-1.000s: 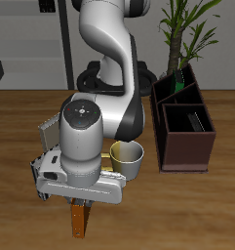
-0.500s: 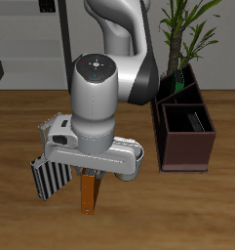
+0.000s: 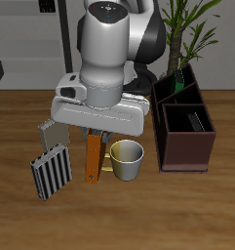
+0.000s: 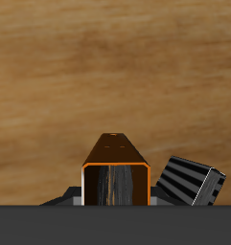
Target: Place the green book into the left desk caddy's left compartment and place the black book into the left desk caddy's right compartment and place the orange book into the left desk caddy's right compartment
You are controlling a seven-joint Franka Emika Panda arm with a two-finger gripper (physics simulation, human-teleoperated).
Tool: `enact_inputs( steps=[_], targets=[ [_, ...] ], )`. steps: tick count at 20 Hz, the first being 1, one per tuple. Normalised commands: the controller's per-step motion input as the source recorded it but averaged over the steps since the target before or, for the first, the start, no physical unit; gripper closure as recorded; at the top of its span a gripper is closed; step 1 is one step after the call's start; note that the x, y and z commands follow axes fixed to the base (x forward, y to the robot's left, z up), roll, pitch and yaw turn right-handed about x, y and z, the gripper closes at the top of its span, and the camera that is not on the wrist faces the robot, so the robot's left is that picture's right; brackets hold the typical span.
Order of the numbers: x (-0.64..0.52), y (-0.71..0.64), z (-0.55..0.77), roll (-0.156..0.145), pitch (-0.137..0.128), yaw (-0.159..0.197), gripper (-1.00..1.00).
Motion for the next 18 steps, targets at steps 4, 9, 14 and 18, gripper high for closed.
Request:
enact_inputs(
  steps=[4,9,14,18],
  targets=[
    [-0.46,0.35,0.38,-0.005,-0.071,0.019,1.0],
    [-0.4,0.05,0.26,-0.046,-0.051,-0.042,1.0],
    [-0.43,0.09,0.27,-0.025,-0.031,-0.022,1.0],
    [-0.29,0.06,0.19,-0.024,-0.004,-0.01,1.0]
  ],
)
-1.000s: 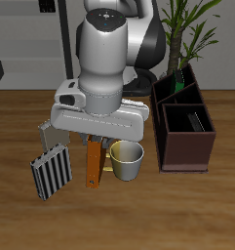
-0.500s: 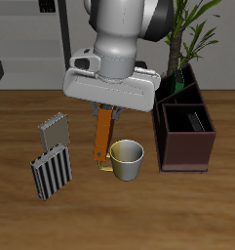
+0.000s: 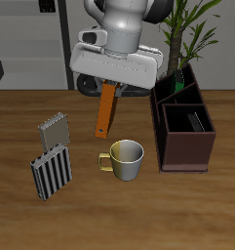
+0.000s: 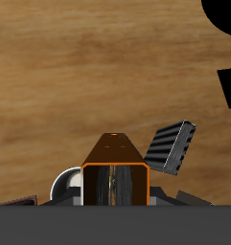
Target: Place the green book into the left desk caddy's left compartment and place the black book into the left desk caddy's right compartment and place the orange book into the left desk caddy's right compartment
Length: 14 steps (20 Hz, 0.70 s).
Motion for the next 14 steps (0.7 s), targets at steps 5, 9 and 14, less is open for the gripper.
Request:
enact_inputs(
  steps=[5,9,14],
  targets=[
    [-0.37,0.31,0.17,0.001,-0.007,0.02,1.0],
    [-0.17,0.3,0.1,0.036,-0.011,0.015,1.0],
    [-0.24,0.31,0.2,0.026,-0.01,0.011,1.0]
  ],
)
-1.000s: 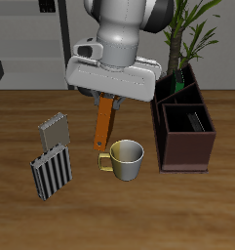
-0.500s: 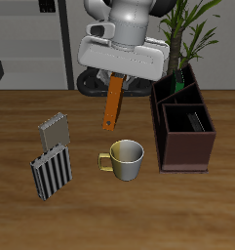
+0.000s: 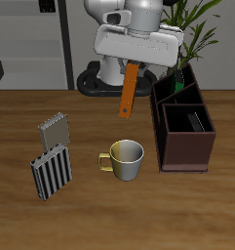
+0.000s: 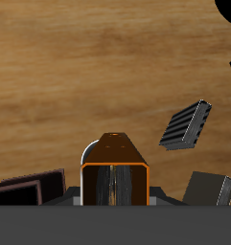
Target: Place the green book into the left desk caddy's left compartment and place the black book into the left desk caddy's right compartment and place the orange book into the left desk caddy's right compartment
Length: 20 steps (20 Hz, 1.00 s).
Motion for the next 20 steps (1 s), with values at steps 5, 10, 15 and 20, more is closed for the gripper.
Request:
enact_inputs(
  steps=[5,10,15,20],
  targets=[
    [-0.2,0.21,0.1,-0.021,0.002,-0.007,1.0],
    [-0.21,0.32,-0.03,-0.07,0.054,-0.033,1.0],
    [-0.17,0.45,-0.07,0.012,0.049,0.035,1.0],
    [-0.15,0.32,0.03,0.029,-0.025,-0.004,1.0]
  ],
)
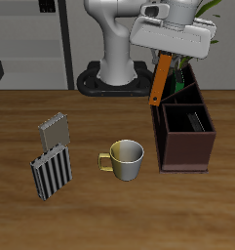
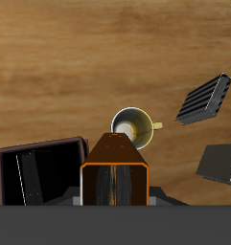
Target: Place the green book into the left desk caddy's left compartment and place the black book into the left desk caddy's right compartment and place the orange book into the left desk caddy's right compartment
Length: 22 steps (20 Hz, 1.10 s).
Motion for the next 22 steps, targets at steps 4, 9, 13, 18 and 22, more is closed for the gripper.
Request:
enact_inputs(
  steps=[4,9,13,18,22],
  targets=[
    [-0.01,0.32,-0.03,0.019,-0.004,0.084,1.0],
    [0.02,0.13,-0.03,-0.017,0.031,-0.032,1.0],
    [-0.03,0.24,-0.04,0.003,0.008,0.009,1.0],
    [0.01,0.33,-0.01,0.026,0.011,0.003,1.0],
    [0.06,0.31,-0.13,0.018,0.014,0.022,1.0]
  ],
)
